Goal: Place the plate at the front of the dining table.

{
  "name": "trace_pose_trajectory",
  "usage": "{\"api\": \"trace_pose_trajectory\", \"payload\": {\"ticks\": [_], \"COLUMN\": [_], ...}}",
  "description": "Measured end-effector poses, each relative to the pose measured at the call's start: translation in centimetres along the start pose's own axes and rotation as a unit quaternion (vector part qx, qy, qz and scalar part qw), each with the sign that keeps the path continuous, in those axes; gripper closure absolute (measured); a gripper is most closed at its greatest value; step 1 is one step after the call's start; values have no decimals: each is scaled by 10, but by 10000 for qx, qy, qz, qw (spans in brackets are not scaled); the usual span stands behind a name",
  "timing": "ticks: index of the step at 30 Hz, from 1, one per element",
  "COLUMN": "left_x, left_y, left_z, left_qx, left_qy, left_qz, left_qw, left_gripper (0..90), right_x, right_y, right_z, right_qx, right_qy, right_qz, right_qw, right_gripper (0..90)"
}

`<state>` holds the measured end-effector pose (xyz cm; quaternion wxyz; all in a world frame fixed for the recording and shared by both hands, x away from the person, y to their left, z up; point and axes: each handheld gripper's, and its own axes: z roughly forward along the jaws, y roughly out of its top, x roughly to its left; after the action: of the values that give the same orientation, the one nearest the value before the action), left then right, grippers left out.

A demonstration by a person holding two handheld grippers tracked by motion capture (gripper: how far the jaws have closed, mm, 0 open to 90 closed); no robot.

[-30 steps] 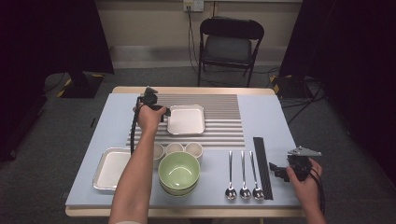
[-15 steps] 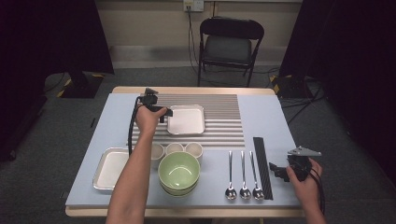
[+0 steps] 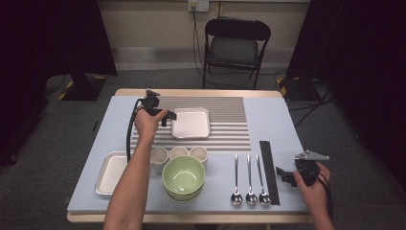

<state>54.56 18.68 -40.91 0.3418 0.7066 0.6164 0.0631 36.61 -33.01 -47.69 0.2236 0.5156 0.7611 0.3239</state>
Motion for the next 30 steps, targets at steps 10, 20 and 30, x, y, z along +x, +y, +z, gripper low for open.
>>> {"api": "trace_pose_trajectory", "payload": {"ticks": [10,20,30], "left_x": [6,1,7], "left_y": [-10,-12,-22], "left_z": [-5,-21,-25], "left_qx": [24,-103,-110], "left_qy": [-99,-179,-191], "left_qz": [136,268,264], "left_qw": [9999,9994,9994], "left_gripper": [245,245,245], "right_x": [0,0,0], "right_y": [0,0,0], "right_z": [0,0,0], "right_qx": [3,3,5], "right_qy": [-2,-2,-3], "right_qz": [1,1,3], "right_qw": [10000,10000,10000], "right_gripper": [128,128,128]}}
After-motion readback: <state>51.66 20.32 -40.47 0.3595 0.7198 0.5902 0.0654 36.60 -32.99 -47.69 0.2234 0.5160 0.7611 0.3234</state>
